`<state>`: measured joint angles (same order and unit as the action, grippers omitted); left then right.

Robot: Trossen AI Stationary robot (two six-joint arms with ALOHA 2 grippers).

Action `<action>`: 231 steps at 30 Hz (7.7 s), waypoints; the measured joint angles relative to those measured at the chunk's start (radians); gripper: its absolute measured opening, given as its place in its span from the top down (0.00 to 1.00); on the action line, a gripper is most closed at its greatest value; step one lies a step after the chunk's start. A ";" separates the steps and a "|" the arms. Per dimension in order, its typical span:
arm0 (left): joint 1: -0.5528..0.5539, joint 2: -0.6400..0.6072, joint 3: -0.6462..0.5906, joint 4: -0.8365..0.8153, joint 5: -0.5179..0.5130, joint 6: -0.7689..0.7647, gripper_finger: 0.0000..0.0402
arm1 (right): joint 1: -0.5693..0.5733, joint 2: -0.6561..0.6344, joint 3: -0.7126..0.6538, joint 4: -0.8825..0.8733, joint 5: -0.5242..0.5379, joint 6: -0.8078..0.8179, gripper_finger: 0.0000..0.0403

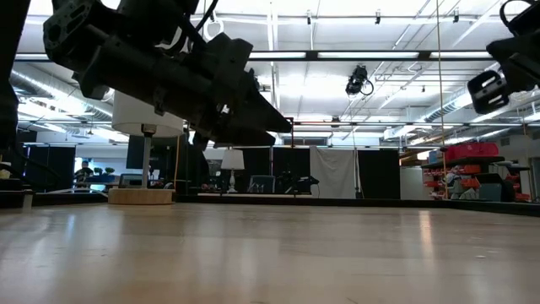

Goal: Pick & Place Makeup Supplies
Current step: Return to Home Position

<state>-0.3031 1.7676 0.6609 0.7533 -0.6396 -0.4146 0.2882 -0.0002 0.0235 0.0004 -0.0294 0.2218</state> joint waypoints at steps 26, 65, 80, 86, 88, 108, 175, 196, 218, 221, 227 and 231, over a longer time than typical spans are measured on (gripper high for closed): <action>0.123 -0.424 -0.001 -0.379 0.276 0.250 0.97 | -0.005 0.020 -0.006 0.013 0.039 -0.076 0.97; 0.518 -0.926 -0.653 0.313 0.995 0.240 1.00 | -0.005 0.021 -0.006 0.014 0.040 -0.074 0.97; 0.391 -1.323 -0.653 -0.176 0.825 0.338 1.00 | -0.005 0.021 -0.006 0.014 0.040 -0.074 0.97; 0.392 -1.521 -0.653 -0.387 0.768 0.336 1.00 | -0.005 0.021 -0.006 0.014 0.040 -0.074 0.97; 0.392 -1.587 -0.653 -0.453 0.759 0.332 0.99 | -0.005 0.021 -0.006 0.014 0.040 -0.074 0.97; 0.388 -1.762 -0.653 -0.728 0.656 0.321 0.99 | -0.005 0.020 -0.006 0.014 0.040 -0.074 0.97; 0.388 -1.728 -0.654 -0.705 0.659 0.294 0.99 | -0.287 0.004 -0.006 0.013 0.020 0.005 0.97; 0.388 -1.728 -0.654 -0.705 0.659 0.294 0.99 | -0.287 0.004 -0.006 0.013 0.020 0.005 0.97; 0.370 -1.729 -0.654 -0.705 0.660 0.294 0.99 | -0.287 0.004 -0.006 0.013 0.020 0.005 0.97; 0.371 -1.728 -0.654 -0.706 0.660 0.294 0.99 | -0.287 0.004 -0.006 0.013 0.021 0.005 0.97; 0.371 -1.729 -0.654 -0.705 0.660 0.294 0.99 | -0.287 0.004 -0.006 0.013 0.021 0.005 0.97; 0.371 -1.729 -0.654 -0.705 0.660 0.294 0.99 | -0.287 0.005 -0.006 0.013 0.021 0.005 0.97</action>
<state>0.0677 0.0387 0.0071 0.0479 0.0200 -0.1204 0.0010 0.0044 0.0174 0.0135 -0.0086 0.2268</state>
